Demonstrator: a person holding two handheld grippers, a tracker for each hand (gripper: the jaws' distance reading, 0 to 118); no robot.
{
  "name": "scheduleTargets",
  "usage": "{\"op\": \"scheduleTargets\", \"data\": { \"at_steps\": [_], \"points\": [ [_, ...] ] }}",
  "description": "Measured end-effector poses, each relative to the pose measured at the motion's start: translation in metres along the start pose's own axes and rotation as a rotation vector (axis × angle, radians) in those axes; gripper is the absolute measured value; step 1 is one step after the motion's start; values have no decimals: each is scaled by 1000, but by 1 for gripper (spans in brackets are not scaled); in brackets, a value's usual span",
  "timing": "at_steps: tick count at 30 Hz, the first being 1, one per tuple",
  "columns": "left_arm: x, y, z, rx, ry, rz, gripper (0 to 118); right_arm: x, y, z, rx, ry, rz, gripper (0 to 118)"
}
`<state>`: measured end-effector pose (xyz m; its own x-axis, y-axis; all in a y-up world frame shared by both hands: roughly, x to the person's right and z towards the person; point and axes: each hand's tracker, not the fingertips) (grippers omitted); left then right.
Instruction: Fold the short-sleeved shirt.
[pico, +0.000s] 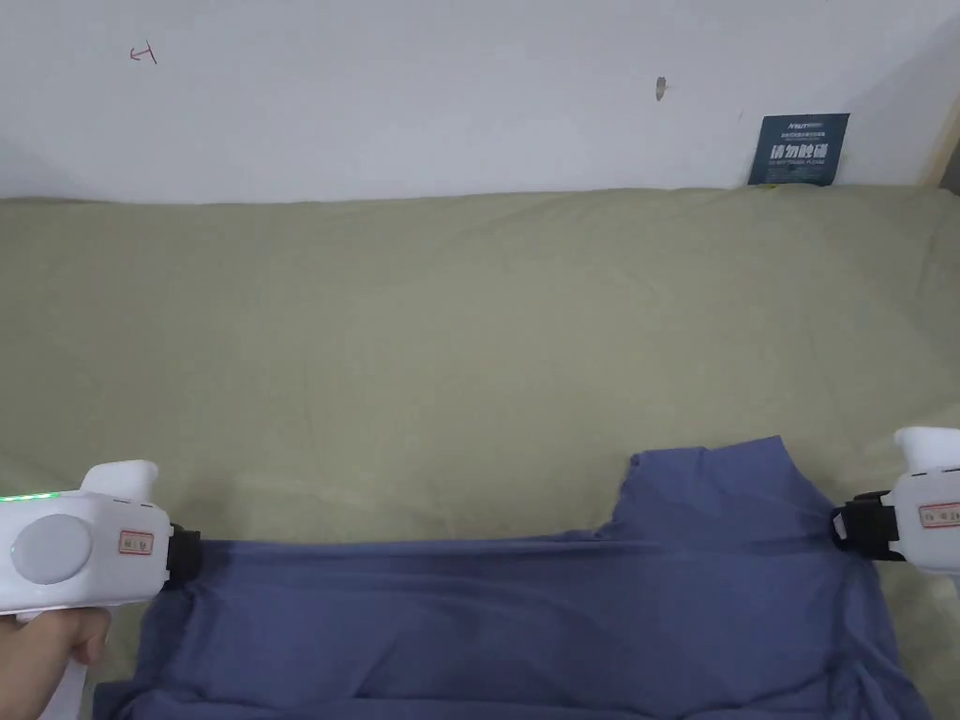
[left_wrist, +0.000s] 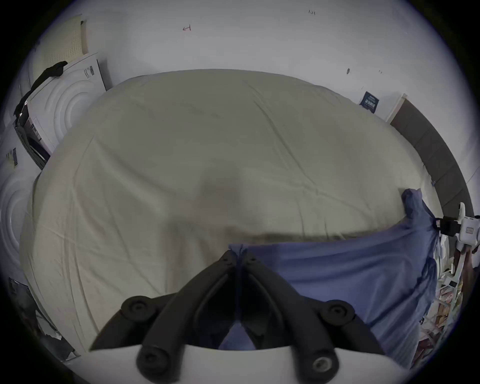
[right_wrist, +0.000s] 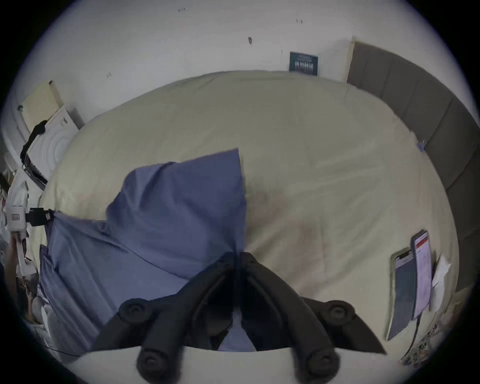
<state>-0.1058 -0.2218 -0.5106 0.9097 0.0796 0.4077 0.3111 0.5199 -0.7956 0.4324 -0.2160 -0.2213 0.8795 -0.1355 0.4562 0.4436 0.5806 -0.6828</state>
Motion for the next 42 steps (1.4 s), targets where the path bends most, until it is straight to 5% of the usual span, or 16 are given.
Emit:
{"op": "scheduleTargets", "data": {
  "at_steps": [19, 36, 37, 38, 40, 42],
  "points": [
    [-28, -143, 163, 203, -83, -42, 1, -20, -136, 170, 178, 106, 20, 6],
    [-52, -224, 133, 143, -96, -25, 1, 0, -225, 133, 13, 73, -33, 6],
    [-52, -223, 133, 143, -99, -27, 6, -1, -225, 132, 10, 72, -34, 10],
    [-43, -222, 140, 148, -98, -37, 26, -1, -224, 132, 10, 73, -37, 27],
    [-39, -218, 149, 165, -74, -42, 111, -6, -218, 140, 50, 23, -52, 112],
    [-30, -209, 160, 182, -79, -21, 115, -14, -207, 150, 89, 70, -71, 118]
  ]
}}
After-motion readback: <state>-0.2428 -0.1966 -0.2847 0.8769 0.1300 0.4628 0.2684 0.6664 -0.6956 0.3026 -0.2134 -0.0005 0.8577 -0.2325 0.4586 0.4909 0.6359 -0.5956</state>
